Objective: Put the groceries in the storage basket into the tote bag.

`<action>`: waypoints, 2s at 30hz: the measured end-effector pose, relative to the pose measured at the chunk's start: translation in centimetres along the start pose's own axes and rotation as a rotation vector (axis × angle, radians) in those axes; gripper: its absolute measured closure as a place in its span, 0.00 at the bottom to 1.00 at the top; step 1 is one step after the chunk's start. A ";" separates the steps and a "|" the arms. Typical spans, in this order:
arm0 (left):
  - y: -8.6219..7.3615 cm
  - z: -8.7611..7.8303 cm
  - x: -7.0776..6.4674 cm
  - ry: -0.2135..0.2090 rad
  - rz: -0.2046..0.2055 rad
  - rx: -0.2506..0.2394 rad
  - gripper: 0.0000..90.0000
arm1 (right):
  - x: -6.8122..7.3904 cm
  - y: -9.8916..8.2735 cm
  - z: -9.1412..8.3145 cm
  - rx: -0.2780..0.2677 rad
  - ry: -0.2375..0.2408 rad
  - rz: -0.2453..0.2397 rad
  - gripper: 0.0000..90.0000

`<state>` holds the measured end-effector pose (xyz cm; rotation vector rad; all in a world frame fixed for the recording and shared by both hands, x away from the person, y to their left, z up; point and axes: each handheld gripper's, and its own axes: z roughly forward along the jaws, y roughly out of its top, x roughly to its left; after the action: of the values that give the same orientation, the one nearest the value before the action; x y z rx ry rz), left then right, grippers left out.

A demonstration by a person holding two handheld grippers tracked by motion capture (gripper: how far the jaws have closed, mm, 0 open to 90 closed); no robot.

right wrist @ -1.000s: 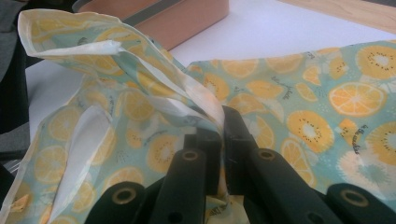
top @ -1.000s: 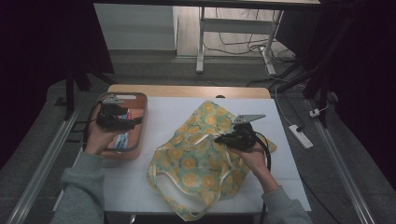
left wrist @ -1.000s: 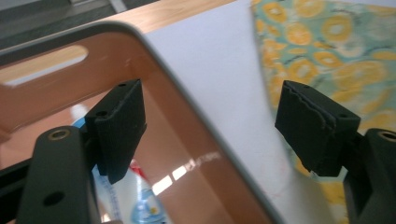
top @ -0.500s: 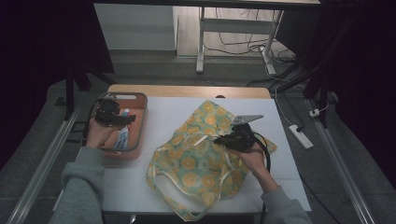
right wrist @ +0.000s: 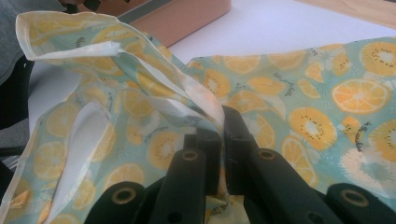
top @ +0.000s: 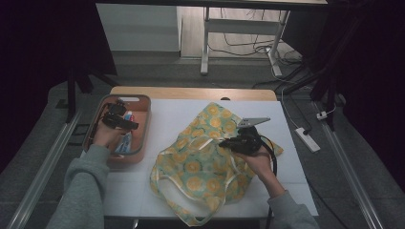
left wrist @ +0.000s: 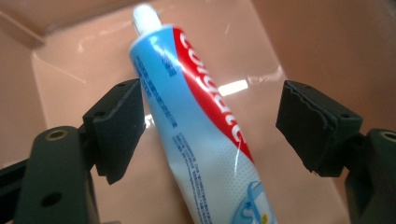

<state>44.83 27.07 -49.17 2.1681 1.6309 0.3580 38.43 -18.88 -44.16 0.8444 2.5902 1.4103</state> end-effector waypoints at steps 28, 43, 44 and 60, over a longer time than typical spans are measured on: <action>-0.2 1.8 1.3 0.018 -0.086 0.134 0.54 | -0.4 -0.3 0.0 0.012 -0.038 0.018 0.96; -0.2 1.8 1.6 0.033 -0.092 0.135 0.64 | -0.6 -0.4 0.1 0.016 -0.046 0.030 0.96; -0.3 1.6 1.8 0.023 -0.099 0.125 0.69 | -0.6 -0.4 0.0 0.016 -0.046 0.030 0.96; -0.9 -1.6 2.9 -0.108 -0.126 -0.076 0.84 | -0.8 -0.5 0.0 0.007 -0.043 0.041 0.96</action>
<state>44.26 30.33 -48.28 1.9821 1.6570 0.2573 38.94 -19.47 -44.69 0.9229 2.5619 1.3783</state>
